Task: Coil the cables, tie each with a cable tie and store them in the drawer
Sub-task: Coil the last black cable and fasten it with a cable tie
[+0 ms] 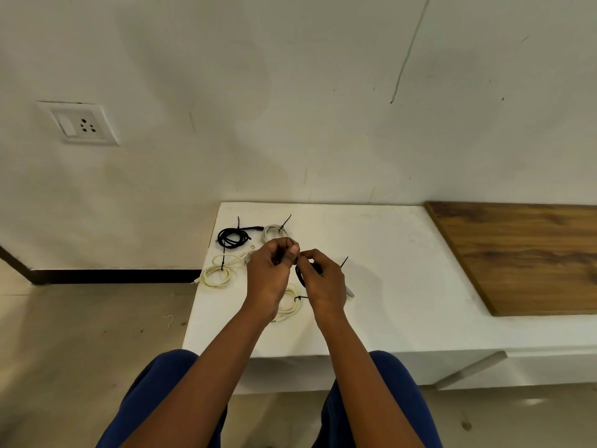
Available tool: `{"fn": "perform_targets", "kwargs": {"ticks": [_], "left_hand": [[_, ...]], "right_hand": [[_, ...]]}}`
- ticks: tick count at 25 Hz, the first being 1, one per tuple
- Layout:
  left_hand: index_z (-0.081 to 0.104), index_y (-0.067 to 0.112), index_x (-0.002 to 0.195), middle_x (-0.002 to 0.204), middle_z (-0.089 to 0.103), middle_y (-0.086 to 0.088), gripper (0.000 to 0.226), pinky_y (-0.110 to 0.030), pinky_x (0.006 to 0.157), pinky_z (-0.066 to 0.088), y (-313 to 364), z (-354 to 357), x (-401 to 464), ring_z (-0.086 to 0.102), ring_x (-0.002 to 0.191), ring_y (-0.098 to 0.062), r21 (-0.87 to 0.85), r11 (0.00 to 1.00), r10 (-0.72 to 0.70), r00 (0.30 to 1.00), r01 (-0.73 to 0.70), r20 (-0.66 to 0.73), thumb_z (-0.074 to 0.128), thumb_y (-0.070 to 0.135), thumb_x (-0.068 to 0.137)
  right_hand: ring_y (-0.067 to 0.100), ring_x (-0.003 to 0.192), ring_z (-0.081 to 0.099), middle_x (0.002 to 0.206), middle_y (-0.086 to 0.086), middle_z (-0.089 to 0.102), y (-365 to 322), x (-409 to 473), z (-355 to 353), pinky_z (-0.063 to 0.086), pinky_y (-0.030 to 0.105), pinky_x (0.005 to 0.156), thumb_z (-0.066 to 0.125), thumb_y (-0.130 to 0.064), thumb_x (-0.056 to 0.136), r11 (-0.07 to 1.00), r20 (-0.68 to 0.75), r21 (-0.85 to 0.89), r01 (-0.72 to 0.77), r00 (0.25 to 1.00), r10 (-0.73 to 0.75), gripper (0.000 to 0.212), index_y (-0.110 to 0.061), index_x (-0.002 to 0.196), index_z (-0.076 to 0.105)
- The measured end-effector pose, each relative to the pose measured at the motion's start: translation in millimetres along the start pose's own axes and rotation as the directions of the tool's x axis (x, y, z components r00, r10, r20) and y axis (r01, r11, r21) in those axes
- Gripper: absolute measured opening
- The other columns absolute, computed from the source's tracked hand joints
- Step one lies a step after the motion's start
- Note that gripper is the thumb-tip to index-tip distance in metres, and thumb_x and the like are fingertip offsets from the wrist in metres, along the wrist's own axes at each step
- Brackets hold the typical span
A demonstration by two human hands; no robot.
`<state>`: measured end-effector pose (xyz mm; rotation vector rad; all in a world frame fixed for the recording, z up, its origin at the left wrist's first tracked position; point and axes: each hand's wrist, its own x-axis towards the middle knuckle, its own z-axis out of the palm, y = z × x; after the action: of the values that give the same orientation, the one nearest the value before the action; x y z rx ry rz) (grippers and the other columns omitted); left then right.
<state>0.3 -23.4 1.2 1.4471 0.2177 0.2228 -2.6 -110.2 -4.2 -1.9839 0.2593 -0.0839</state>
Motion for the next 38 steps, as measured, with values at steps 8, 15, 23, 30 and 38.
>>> {"fn": "perform_targets", "kwargs": {"ticks": [8, 15, 23, 30, 38], "left_hand": [[0.066, 0.025, 0.099, 0.095, 0.068, 0.008, 0.014, -0.016, 0.081, 0.05, -7.0, -5.2, 4.5, 0.062, 0.09, -0.005, 0.043, 0.999, -0.036, 0.995, 0.032, 0.097, 0.065, 0.018, 0.087], [0.062, 0.014, 0.107, 0.104, 0.066, -0.001, 0.024, -0.025, 0.07, 0.053, -20.8, 14.7, -8.1, 0.063, 0.088, -0.016, 0.092, 0.916, -0.4, 0.892, 0.39, 0.208, 0.06, 0.032, 0.091], [0.063, 0.008, 0.107, 0.104, 0.065, -0.013, 0.019, -0.019, 0.073, 0.056, -39.8, 69.4, -31.2, 0.067, 0.088, -0.016, -0.011, 0.932, -0.345, 0.899, 0.362, 0.271, 0.063, 0.009, 0.089], [0.054, 0.014, 0.128, 0.128, 0.059, -0.002, 0.037, -0.038, 0.107, 0.041, -66.2, 110.2, -46.7, 0.055, 0.119, -0.018, 0.154, 0.916, -0.399, 0.808, 0.369, 0.435, 0.058, 0.009, 0.091], [0.04, 0.015, 0.141, 0.144, 0.044, 0.0, 0.046, -0.026, 0.101, 0.043, -73.7, 111.9, -45.0, 0.047, 0.121, -0.011, 0.208, 0.878, -0.469, 0.684, 0.431, 0.559, 0.043, 0.001, 0.097]], "right_hand": [[0.005, 0.056, 0.044, 0.058, -0.013, 0.057, 4.7, 1.7, -11.7, 0.033, 0.019, 0.052, 0.055, -0.022, 0.087, 0.793, 0.23, 0.476, -0.38, 0.924, 0.305, 0.015, -0.019, 0.086, 0.07], [0.007, 0.032, 0.022, 0.042, -0.005, 0.034, 15.4, 18.3, -54.8, 0.031, 0.014, 0.038, 0.042, -0.018, 0.089, 0.469, 0.303, 0.761, -0.448, 0.885, 0.353, 0.025, -0.013, 0.089, 0.066], [0.012, 0.037, 0.03, 0.047, 0.0, 0.039, 45.7, 25.6, -90.4, 0.042, 0.03, 0.066, 0.032, -0.005, 0.084, 0.452, 0.158, 0.794, -0.407, 0.855, 0.493, 0.021, -0.008, 0.082, 0.052], [0.026, 0.092, 0.054, 0.119, 0.018, 0.057, 91.1, 39.6, -122.6, 0.053, 0.041, 0.085, 0.037, 0.004, 0.091, 0.771, -0.157, 0.476, -0.423, 0.822, 0.547, 0.034, 0.001, 0.118, 0.058], [0.031, 0.095, 0.049, 0.107, 0.016, 0.053, 113.9, 49.7, -117.3, 0.037, 0.032, 0.07, 0.039, -0.01, 0.092, 0.857, -0.226, -0.04, -0.514, 0.84, 0.494, 0.018, -0.009, 0.097, 0.056]]}}
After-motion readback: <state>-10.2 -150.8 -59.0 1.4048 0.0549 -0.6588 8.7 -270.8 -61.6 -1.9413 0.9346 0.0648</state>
